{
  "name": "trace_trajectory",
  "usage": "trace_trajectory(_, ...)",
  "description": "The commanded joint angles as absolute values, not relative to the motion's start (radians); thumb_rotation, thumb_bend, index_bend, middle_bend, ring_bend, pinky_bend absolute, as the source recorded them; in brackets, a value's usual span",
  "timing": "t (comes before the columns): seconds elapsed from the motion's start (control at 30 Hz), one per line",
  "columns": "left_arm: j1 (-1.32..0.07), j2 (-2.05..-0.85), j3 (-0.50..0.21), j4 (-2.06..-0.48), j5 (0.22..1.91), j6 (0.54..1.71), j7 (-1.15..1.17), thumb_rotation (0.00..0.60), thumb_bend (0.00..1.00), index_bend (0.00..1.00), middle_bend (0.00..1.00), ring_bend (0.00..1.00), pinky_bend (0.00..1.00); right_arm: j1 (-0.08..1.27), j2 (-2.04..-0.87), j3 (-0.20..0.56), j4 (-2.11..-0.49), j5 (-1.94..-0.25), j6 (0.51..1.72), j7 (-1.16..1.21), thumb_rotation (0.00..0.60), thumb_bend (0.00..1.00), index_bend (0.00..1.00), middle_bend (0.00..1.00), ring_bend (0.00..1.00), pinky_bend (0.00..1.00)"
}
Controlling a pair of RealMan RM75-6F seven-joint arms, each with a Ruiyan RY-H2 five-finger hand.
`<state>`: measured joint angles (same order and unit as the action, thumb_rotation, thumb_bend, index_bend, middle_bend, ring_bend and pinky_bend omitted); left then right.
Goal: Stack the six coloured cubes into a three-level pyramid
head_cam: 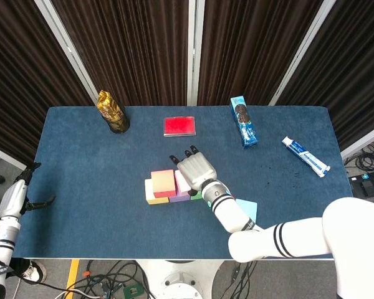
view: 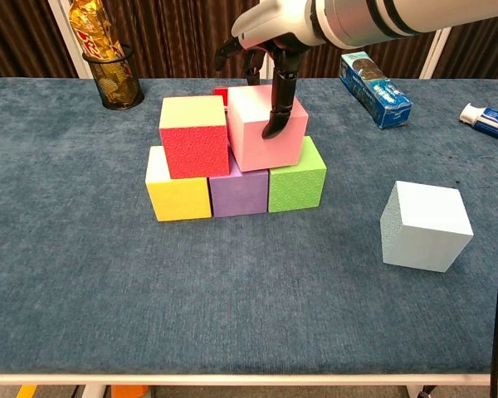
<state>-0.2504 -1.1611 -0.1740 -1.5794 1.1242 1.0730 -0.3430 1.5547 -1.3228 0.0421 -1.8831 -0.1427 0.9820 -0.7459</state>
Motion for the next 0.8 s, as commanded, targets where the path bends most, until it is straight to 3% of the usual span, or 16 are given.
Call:
trace_trajectory(0.03, -0.250, -1.160, -0.174, -1.579, 1.125, 1.070, -0.347, 0.600, 0.24, 0.07, 0.02, 0.00, 0.00, 1.556, -1.329, 0.050, -1.878, -0.126, 0.984, -0.759, 0.600, 0.17, 0.00, 0.62, 0.11, 0.00)
trace_trajectory(0.8, -0.249, -1.163, -0.170, -1.569, 1.135, 1.060, -0.358, 0.600, 0.24, 0.07, 0.02, 0.00, 0.00, 1.539, -1.368, 0.093, -1.854, -0.092, 0.993, -0.817, 0.600, 0.18, 0.00, 0.62, 0.11, 0.00)
